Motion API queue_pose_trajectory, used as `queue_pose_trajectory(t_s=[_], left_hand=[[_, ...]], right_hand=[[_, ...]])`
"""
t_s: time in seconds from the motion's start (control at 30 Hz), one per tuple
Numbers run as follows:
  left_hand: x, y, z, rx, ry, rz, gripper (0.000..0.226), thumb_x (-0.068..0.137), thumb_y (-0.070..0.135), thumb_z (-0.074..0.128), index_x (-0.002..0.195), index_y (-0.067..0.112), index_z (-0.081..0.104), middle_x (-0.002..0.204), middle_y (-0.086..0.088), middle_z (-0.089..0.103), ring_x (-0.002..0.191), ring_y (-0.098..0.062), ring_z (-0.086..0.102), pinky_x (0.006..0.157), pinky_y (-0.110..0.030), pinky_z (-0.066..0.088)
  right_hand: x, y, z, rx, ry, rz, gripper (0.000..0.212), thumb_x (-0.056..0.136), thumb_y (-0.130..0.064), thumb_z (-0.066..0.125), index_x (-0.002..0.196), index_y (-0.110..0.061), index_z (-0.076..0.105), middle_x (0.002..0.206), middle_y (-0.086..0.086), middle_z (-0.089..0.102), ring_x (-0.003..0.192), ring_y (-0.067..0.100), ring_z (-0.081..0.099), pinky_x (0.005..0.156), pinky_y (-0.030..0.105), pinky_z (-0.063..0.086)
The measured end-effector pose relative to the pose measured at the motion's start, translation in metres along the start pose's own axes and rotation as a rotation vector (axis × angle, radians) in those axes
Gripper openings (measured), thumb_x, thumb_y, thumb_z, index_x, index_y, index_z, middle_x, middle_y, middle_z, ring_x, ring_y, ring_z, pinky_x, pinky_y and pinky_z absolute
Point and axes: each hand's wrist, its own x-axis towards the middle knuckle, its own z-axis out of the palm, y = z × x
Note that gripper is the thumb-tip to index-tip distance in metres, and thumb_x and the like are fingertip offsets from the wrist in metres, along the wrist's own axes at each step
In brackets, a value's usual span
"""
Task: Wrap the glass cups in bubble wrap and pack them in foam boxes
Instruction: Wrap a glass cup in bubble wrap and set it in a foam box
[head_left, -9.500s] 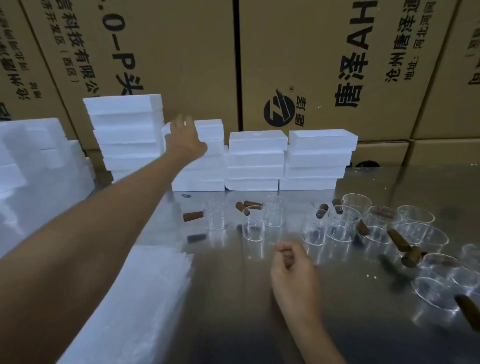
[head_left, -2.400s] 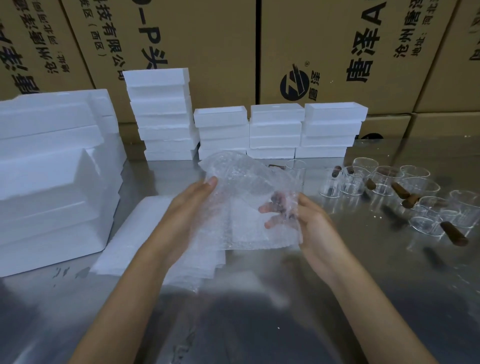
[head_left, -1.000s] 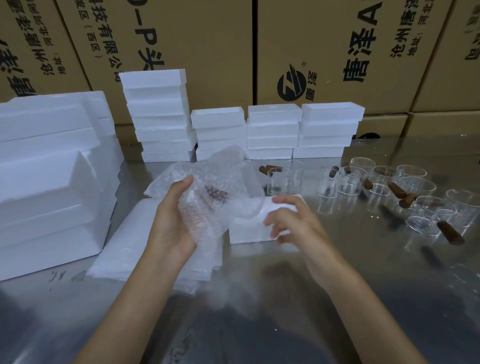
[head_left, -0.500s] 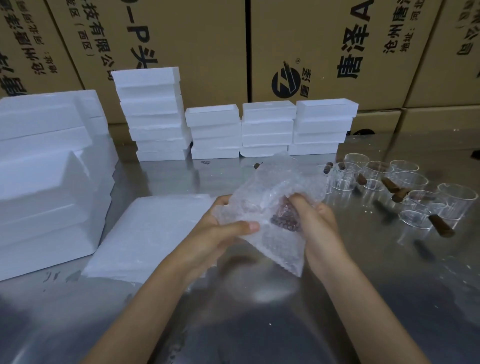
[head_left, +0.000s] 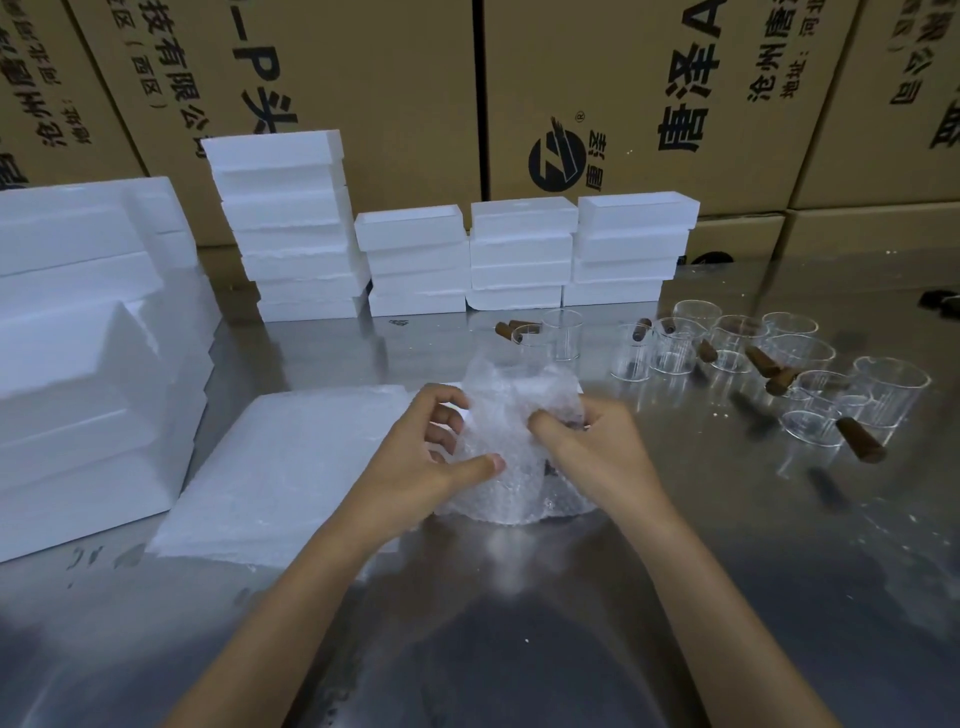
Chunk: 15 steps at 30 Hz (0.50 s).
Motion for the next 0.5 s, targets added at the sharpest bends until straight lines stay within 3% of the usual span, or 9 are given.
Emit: queue_pose_trajectory(t_s=[0.1,0.2,0.27,0.33,0.4,0.43,0.5], left_hand=[[-0.002,-0.004,0.005,0.069,-0.029,0.049,0.034,0.068,0.038,0.079,0.098,0.042,0.063,0.090,0.006,0.061,0.073,-0.007,0.056,0.069,-0.024,0.049],[-0.005,-0.007,0.013,0.227,0.046,0.067,0.010,0.084,0.030,0.069,0.093,0.026,0.065,0.088,0.006,0.061,0.074,-0.007,0.057,0.064,-0.018,0.046],[-0.005,-0.007,0.015,0.348,0.084,0.109,0.013,0.086,0.033,0.063,0.090,0.020,0.063,0.084,0.006,0.057,0.072,-0.005,0.054,0.058,-0.014,0.040],[-0.006,-0.003,0.011,0.368,0.083,0.150,0.009,0.086,0.033,0.062,0.093,0.029,0.060,0.085,0.010,0.058,0.075,-0.001,0.055,0.057,-0.010,0.039],[-0.007,0.000,0.007,0.317,0.092,0.158,0.010,0.083,0.035,0.062,0.091,0.036,0.056,0.087,0.013,0.059,0.078,0.001,0.055,0.059,-0.010,0.040],[-0.007,0.002,0.005,0.270,0.109,0.146,0.012,0.081,0.035,0.061,0.091,0.037,0.055,0.088,0.013,0.059,0.078,0.000,0.055,0.062,-0.012,0.040],[-0.006,0.006,0.001,0.198,0.131,0.152,0.018,0.077,0.035,0.056,0.094,0.036,0.054,0.093,0.015,0.058,0.084,-0.003,0.056,0.068,-0.017,0.043]], right_hand=[[-0.005,-0.006,0.002,-0.028,-0.050,-0.072,0.008,0.083,-0.012,0.069,0.089,-0.017,0.068,0.078,-0.010,0.070,0.073,0.011,0.066,0.067,0.032,0.054],[-0.008,-0.012,0.001,0.113,0.006,-0.189,0.027,0.080,-0.012,0.066,0.099,-0.029,0.056,0.082,-0.019,0.065,0.072,0.003,0.062,0.059,0.018,0.049],[-0.007,-0.017,-0.003,0.178,0.050,-0.245,0.019,0.077,-0.017,0.061,0.096,-0.021,0.059,0.084,-0.006,0.064,0.076,0.015,0.060,0.061,0.024,0.049],[-0.008,-0.017,-0.004,0.189,0.021,-0.268,0.011,0.079,-0.019,0.057,0.086,-0.014,0.064,0.087,0.009,0.065,0.088,0.030,0.061,0.073,0.038,0.052],[-0.010,-0.012,-0.001,0.035,-0.089,-0.259,0.020,0.082,-0.027,0.051,0.070,-0.024,0.066,0.081,0.005,0.063,0.089,0.023,0.061,0.074,0.032,0.050],[-0.013,-0.008,0.002,-0.160,-0.158,-0.262,0.026,0.081,-0.034,0.046,0.062,-0.031,0.063,0.079,-0.001,0.059,0.091,0.019,0.058,0.074,0.031,0.048],[-0.016,0.000,0.005,-0.519,-0.232,-0.298,0.034,0.079,-0.046,0.036,0.052,-0.030,0.049,0.077,-0.008,0.049,0.094,0.017,0.052,0.078,0.038,0.047]])
